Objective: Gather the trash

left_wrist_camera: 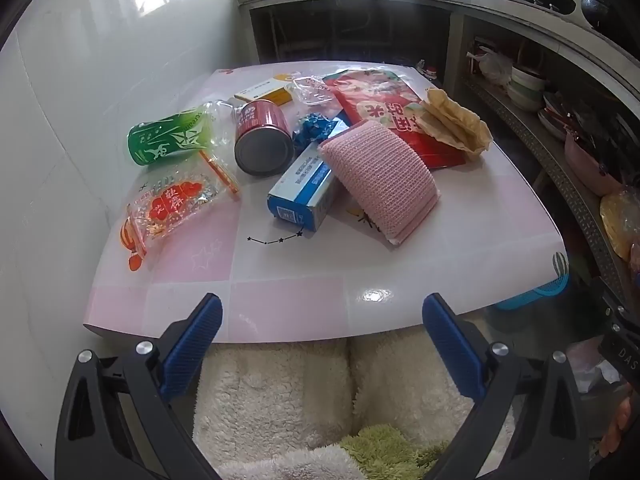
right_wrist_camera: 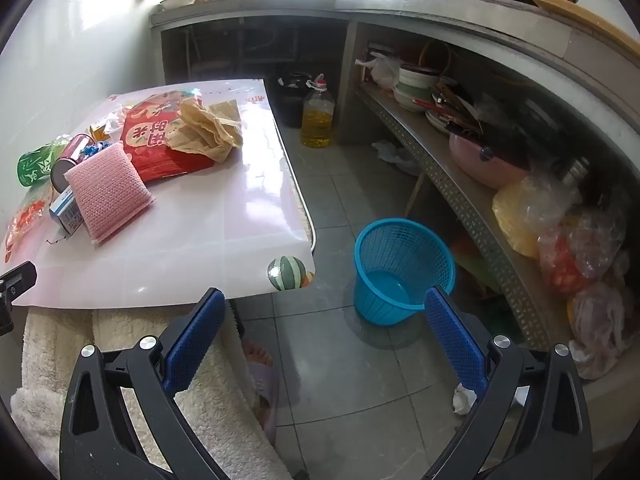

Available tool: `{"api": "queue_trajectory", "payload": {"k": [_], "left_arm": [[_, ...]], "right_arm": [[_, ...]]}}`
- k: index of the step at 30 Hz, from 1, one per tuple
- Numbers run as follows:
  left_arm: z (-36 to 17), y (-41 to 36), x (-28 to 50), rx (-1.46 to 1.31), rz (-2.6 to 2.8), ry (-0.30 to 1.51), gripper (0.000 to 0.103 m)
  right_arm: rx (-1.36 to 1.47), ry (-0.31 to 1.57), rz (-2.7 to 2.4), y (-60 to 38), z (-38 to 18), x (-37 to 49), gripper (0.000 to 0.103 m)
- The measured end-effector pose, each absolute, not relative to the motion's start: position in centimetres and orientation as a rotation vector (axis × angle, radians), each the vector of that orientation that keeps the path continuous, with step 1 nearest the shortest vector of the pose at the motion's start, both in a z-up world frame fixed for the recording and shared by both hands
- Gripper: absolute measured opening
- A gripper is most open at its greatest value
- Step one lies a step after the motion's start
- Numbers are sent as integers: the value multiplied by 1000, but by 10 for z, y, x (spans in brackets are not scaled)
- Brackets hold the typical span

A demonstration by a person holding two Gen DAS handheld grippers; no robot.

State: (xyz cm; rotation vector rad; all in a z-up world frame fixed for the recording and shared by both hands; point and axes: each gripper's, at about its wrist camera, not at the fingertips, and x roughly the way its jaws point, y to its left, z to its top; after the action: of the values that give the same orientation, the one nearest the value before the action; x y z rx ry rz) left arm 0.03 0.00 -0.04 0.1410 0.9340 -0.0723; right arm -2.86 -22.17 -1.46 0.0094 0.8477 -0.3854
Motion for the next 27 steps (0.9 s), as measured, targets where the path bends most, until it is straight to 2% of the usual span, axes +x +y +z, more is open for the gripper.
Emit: {"api": "queue_trajectory", "payload": {"k": [27], "left_arm": [[-4, 6, -1, 129, -74, 929, 97]], "right_arm": [[14, 837, -391, -220, -11, -31, 95]]}}
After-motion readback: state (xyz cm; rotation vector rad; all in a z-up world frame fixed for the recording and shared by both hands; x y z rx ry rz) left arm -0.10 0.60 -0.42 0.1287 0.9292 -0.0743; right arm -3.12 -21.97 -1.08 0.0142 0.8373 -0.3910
